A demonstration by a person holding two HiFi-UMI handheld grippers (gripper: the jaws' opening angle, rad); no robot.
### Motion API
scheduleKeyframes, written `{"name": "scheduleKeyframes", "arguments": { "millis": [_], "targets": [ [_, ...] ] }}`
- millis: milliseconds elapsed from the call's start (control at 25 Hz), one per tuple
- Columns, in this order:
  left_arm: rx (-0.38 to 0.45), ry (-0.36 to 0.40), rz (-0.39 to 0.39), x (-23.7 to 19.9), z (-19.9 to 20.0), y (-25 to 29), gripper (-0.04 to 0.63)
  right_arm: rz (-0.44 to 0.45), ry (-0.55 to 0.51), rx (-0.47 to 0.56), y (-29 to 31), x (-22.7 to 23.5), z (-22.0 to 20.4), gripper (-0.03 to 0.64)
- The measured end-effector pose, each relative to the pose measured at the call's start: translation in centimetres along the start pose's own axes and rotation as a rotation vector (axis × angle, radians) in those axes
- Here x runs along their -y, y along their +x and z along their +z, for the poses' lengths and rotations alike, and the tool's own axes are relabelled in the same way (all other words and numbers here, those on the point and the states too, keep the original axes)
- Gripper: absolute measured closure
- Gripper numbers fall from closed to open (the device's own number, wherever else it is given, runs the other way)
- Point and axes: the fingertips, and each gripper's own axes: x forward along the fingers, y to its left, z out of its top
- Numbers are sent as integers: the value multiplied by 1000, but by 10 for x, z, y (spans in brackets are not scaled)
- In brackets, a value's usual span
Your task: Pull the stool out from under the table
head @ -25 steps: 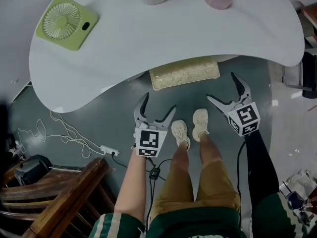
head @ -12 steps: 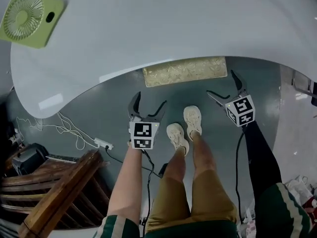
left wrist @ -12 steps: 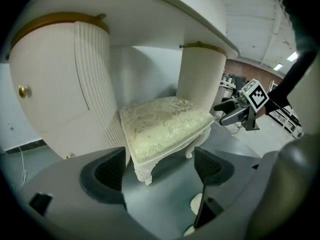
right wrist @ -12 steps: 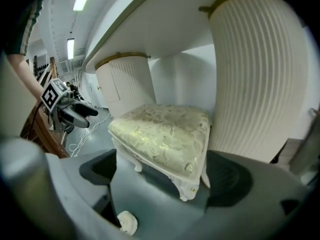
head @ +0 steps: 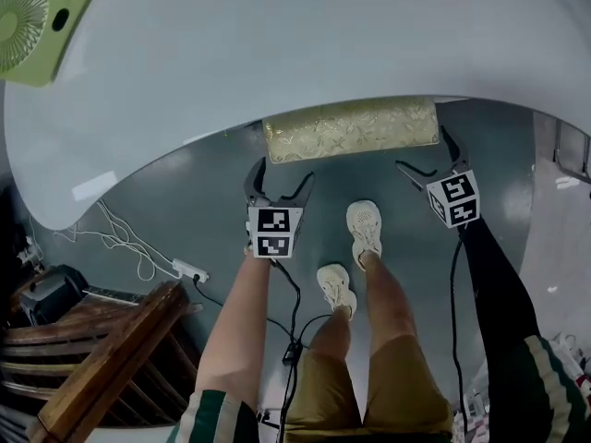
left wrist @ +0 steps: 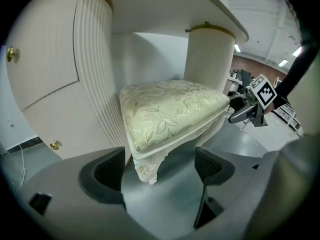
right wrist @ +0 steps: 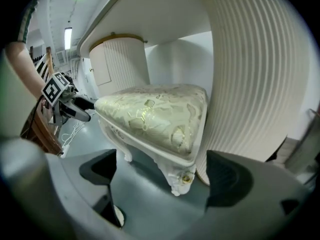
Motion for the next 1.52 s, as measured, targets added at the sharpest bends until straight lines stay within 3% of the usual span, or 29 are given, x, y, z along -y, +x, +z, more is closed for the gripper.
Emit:
{"name": "scheduleKeyframes", "arguments": {
  "millis": [240, 520, 800, 960, 1160, 1200, 1400, 1520],
  "targets": [
    [-54, 64, 36, -12, -22, 37, 170, -30, -55, 9, 31, 8, -17, 50],
    [-64, 73, 11, -13, -30, 61, 162, -51, -77, 18, 56, 13, -19, 52],
    [-34, 109, 59, -18, -24, 84, 160, -73, -112, 35, 74, 23, -14, 55],
    [11, 65, 86, -19, -19, 85, 161, -105, -116, 58, 75, 30, -15, 122],
    [9, -134, 81, -22, -24, 90, 144, -113, -59, 58, 76, 29, -19, 172],
    [7, -142, 81, -22, -24, 91, 140, -108, -51, 59, 75, 28, -18, 189],
    [-25, -55, 69, -24, -20, 94, 147, -100, -40, 56, 76, 28, -16, 204],
    [-59, -28, 47, -24, -25, 90, 192, -103, -41, 37, 76, 29, -19, 207]
  ]
}}
